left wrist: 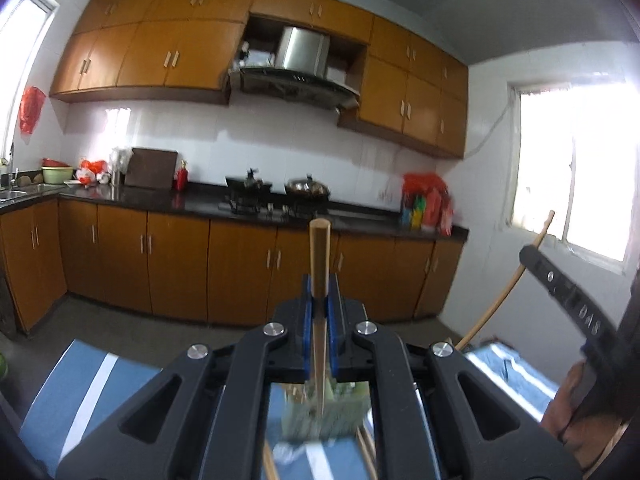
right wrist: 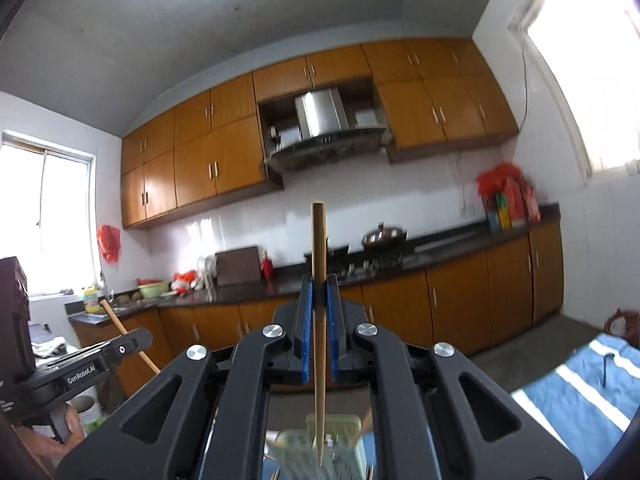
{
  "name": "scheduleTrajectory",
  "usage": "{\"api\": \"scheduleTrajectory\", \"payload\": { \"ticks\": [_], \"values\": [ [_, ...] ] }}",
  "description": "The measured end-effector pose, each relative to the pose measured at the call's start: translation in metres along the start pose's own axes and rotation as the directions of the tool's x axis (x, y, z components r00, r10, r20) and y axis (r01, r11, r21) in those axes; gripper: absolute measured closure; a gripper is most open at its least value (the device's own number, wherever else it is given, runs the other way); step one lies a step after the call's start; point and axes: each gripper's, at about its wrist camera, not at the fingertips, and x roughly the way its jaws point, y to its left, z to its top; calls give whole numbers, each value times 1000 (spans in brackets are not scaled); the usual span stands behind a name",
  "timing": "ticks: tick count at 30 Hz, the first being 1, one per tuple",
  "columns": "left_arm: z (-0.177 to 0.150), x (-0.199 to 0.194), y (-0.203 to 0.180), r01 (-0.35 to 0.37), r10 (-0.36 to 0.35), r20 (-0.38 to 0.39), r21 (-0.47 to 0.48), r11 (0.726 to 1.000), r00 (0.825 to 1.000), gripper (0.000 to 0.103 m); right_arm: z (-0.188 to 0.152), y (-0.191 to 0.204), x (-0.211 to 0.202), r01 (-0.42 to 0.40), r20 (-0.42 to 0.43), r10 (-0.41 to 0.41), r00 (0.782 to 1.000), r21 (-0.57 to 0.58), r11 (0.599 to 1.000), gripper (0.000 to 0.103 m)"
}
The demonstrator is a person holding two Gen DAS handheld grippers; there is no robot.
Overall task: Organize utensils
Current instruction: 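Turn the chopstick upright into the green holder with the left tool while the right does too, then open both tools to release the chopsticks and withdraw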
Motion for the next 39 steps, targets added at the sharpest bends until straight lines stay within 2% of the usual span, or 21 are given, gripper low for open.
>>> {"api": "scheduleTrajectory", "payload": {
  "ticks": [3,6,10,15,21,23,24,31,35,37,39],
  "values": [
    [5,24,-5,-36,36,45,-2,999,998,96,-8,3,22,22,22,-22,1000,-22,1000,96],
    [0,46,-6,-52,52,52,1,999,997,96,-22,3,43,44,4,-43,999,-32,999,96],
    [-21,75,-2,-46,46,0,-5,999,999,96,-48,-3,65,62,-71,-63,995,-22,998,96],
    [-39,87,4,-42,42,-55,0,999,998,95,-66,-7,68,59,-150,-61,987,-16,998,95],
    [-36,74,6,-52,52,-53,2,999,997,92,-61,-5,59,46,-189,-46,981,-3,999,90],
    [-34,64,7,-55,55,-43,2,998,998,87,-56,-4,53,47,-183,-46,982,5,999,74],
    [-33,59,8,-59,59,-40,0,998,997,87,-53,-4,50,49,-180,-47,983,7,999,71],
    [-39,10,18,-95,95,-60,-9,995,994,86,-43,-8,7,71,-194,-73,978,-21,997,71],
    [-67,-15,31,-134,133,-116,-2,991,984,80,-63,-25,-14,126,-282,-128,951,-25,992,71],
    [-86,-19,39,-158,157,-158,5,987,975,80,-86,-37,-18,159,-375,-156,914,-25,987,71],
    [-113,-18,50,-179,176,-231,11,984,957,80,-122,-49,-16,169,-507,-154,848,-17,986,71]
  ]
}}
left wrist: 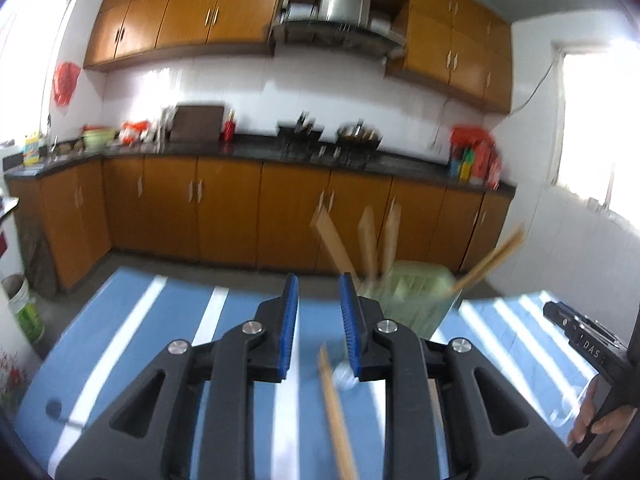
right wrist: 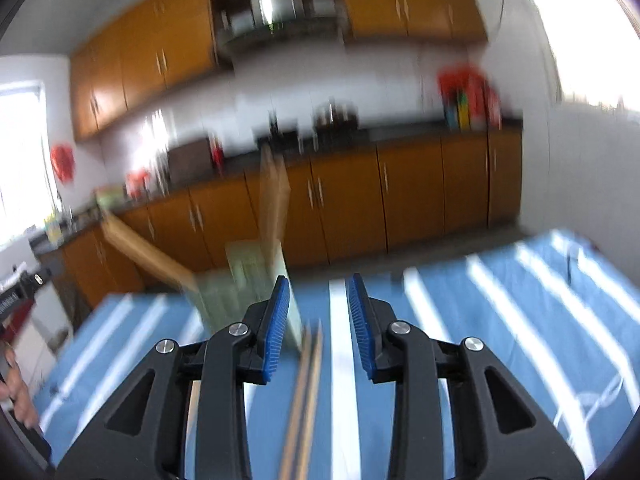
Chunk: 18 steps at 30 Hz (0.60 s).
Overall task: Organize utensils
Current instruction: 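Open both tools to release the chopsticks and withdraw, then grasp a chopstick with the left tool while the right tool grasps another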
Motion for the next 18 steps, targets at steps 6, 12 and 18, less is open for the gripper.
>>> {"api": "scheduleTrajectory", "payload": {
  "ticks": [6,12,18],
  "values": [
    [-63,36,18,-6,0,-225,-25,1000,974,80,-78,1,58,-88,-353,104,930,62,994,83],
    [-100,49,19,44,-61,-330,-58,997,942,80,-101,21,79,-99,-439,102,893,30,995,85],
    [-120,58,8,98,-118,-395,-71,993,911,81,-102,0,79,12,-416,2,909,31,999,95]
  ]
}}
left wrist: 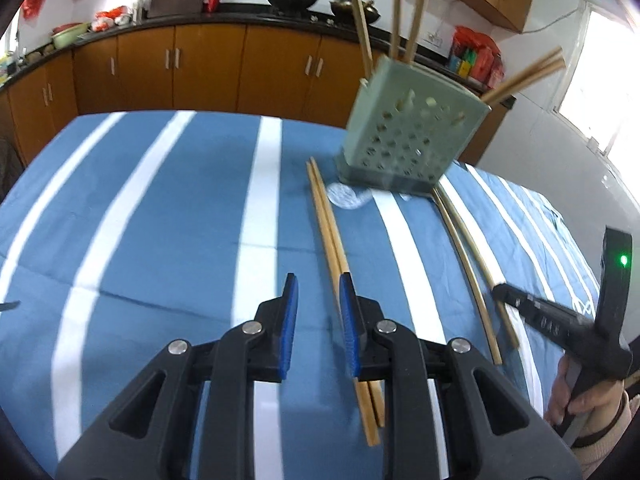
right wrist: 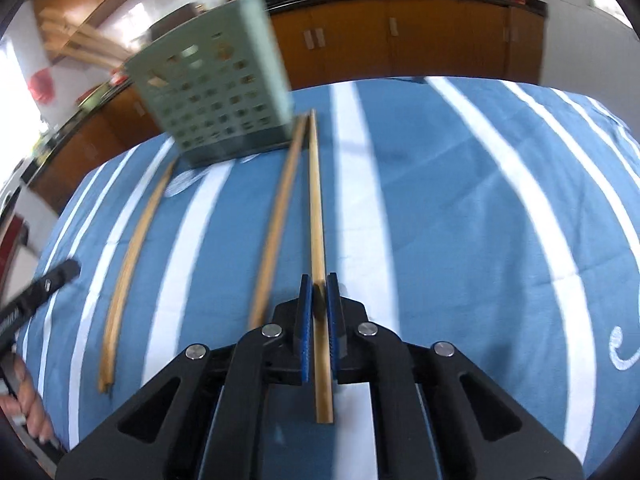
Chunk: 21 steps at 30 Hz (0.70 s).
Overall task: Organize utensils
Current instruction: 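Grasp a chopstick with the left tool while the right tool grasps another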
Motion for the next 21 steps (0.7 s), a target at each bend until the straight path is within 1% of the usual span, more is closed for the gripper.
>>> {"api": "scheduleTrajectory", "payload": {
  "ticks": [3,7,11,13,19,21],
  "values": [
    [-5,4,-7,28,-28,-26,18,999,999,82,1,-11,-1,8,7,-8,1000,19,1000,95],
    [-11,13,-15,25,-22,-68,45,999,997,84,-2,-12,-3,15,15,-15,1000,1,1000,95],
    [-16,23,-19,-12,19,-106,67,998,994,86,-5,-11,-6,22,23,-22,999,-14,1000,95],
    [-17,25,-19,-24,32,-112,75,997,993,87,-5,-12,-6,19,23,-19,1000,-15,1000,95],
    [-16,29,-26,-64,75,-104,105,992,992,88,-7,-4,-6,38,21,-37,999,-51,998,95],
    [-16,31,-27,-90,101,-95,113,990,990,93,-9,1,-7,17,13,-16,1000,-64,998,94]
  ]
}}
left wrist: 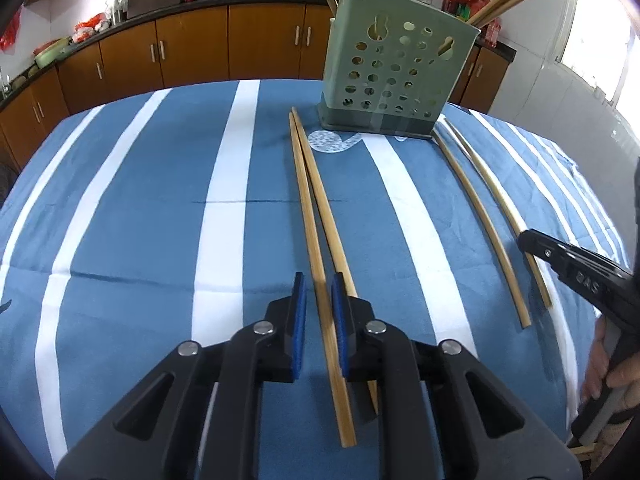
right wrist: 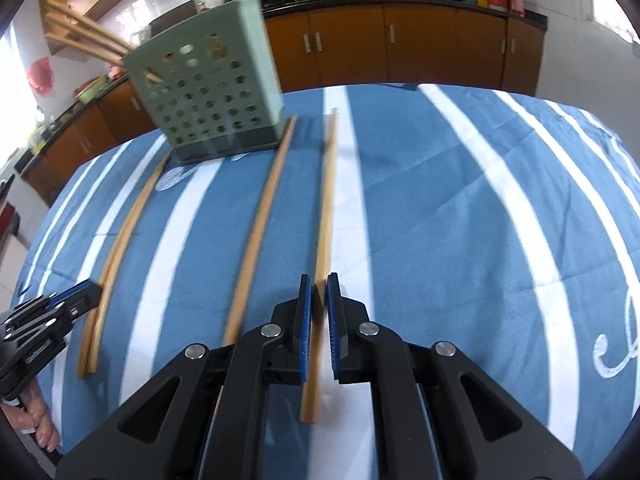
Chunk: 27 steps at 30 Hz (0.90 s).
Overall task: Organize utensils
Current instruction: 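Grasp a chopstick with the left tool while the right tool grasps another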
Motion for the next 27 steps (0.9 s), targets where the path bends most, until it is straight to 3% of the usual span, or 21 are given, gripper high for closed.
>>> {"api": "scheduleTrajectory", "payload": {
  "ticks": [5,10,14,18,27],
  "values": [
    [6,3,16,-35,35,1,-42,999,999,95,1,1,1,24,9,-24,1000,-36,999,95],
    [16,3,60,-106,107,1,-126,986,994,95,8,-19,2,80,22,-80,997,1,997,95],
    [18,2,80,-82,85,9,-167,983,996,94,9,-30,2,90,23,-90,996,16,996,95],
    [15,1,76,-96,100,25,-131,987,995,92,10,-29,3,96,21,-96,995,6,995,94],
    [14,1,80,-65,70,31,-160,985,997,91,9,-26,3,112,20,-112,994,-11,994,94]
  ]
}}
